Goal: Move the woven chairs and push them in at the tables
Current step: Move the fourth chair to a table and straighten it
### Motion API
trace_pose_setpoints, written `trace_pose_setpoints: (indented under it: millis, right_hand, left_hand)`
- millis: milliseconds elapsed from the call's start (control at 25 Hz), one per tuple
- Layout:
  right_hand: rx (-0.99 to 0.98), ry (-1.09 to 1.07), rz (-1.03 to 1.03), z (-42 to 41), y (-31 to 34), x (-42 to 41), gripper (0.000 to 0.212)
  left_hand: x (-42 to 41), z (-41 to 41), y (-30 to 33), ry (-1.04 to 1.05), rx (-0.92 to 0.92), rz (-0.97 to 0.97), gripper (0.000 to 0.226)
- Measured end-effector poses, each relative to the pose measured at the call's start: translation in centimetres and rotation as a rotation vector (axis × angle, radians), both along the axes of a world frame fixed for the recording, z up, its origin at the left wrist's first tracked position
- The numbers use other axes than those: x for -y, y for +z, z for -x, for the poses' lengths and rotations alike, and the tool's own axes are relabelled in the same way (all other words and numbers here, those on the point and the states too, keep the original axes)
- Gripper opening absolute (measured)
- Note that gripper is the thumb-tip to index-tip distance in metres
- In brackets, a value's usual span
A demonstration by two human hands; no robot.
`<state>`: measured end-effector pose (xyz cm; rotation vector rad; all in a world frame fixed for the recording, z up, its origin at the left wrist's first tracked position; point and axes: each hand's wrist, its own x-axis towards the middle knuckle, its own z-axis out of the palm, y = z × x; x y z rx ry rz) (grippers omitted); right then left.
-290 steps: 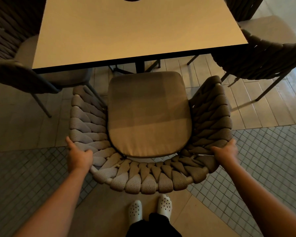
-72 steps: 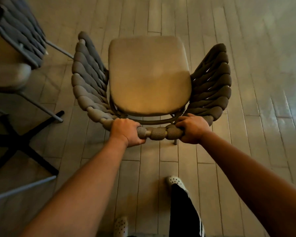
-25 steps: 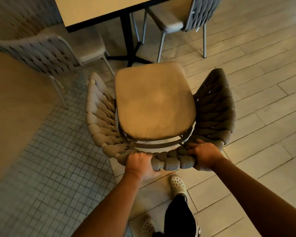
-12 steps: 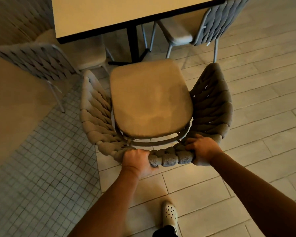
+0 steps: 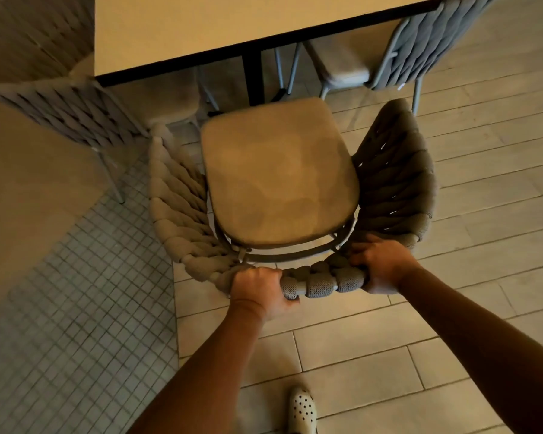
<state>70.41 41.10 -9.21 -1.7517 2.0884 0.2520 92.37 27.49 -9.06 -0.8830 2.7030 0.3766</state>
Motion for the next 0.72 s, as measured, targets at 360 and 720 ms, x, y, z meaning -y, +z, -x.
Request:
trace_pose_setpoints:
  millis: [360, 720]
  right_hand:
    - [-0.033, -0.067, -0.259, -0.7, 1.0, 1.1, 0.046]
    - [-0.135, -0.777, -0.125, 5.3, 3.0, 3.7, 0.052]
  left_hand:
    - [0.5, -0.2, 1.1, 0.020, 0.122, -0.134, 0.070]
    - [11.5, -4.1, 2.9, 0.545, -0.155, 0.131, 0.037]
